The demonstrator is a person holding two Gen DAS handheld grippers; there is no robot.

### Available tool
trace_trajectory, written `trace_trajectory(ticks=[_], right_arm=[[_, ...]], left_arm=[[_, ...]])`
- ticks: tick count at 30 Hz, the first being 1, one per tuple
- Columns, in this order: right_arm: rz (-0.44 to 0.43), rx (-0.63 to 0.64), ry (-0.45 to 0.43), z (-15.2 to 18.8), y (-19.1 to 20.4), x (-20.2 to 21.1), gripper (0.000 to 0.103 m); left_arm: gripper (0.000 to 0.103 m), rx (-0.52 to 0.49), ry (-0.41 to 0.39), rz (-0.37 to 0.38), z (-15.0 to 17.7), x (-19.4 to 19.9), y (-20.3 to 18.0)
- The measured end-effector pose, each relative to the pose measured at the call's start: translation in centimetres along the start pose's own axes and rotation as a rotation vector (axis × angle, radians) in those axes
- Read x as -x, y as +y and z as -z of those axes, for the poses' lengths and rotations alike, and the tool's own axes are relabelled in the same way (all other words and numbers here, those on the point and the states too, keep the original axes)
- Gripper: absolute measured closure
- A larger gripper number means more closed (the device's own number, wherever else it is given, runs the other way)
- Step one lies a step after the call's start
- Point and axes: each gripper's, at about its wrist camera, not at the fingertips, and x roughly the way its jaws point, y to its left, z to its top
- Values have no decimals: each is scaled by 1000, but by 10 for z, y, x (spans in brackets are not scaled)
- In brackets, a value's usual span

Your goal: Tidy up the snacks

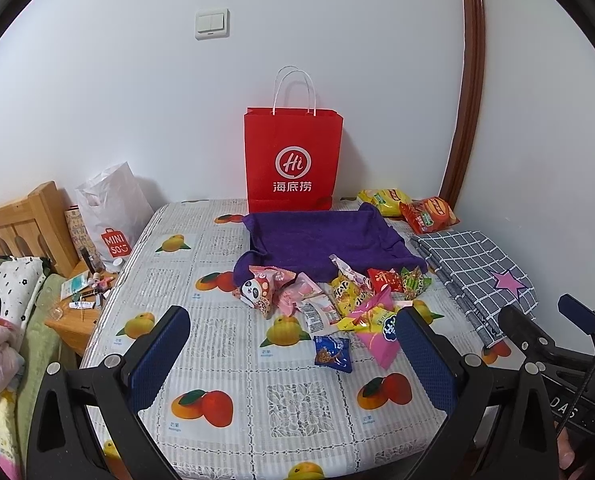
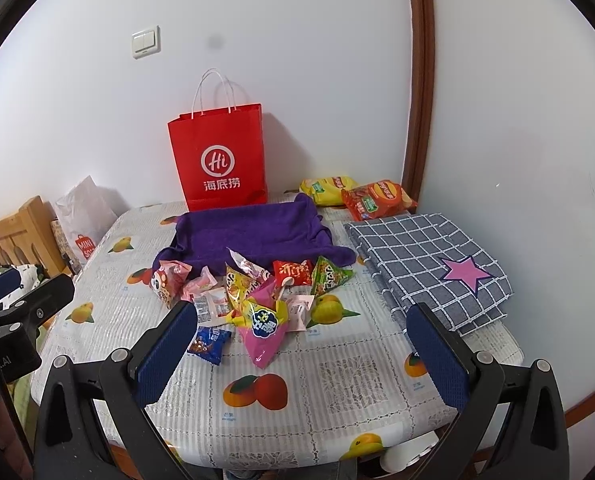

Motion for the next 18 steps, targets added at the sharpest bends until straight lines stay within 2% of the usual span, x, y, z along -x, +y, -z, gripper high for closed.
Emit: trace_trajectory(ticks=[18], right_arm=[[-1, -7, -1, 2, 0, 4, 0]], left_arm=[[0, -6, -4, -1, 4, 1, 0]])
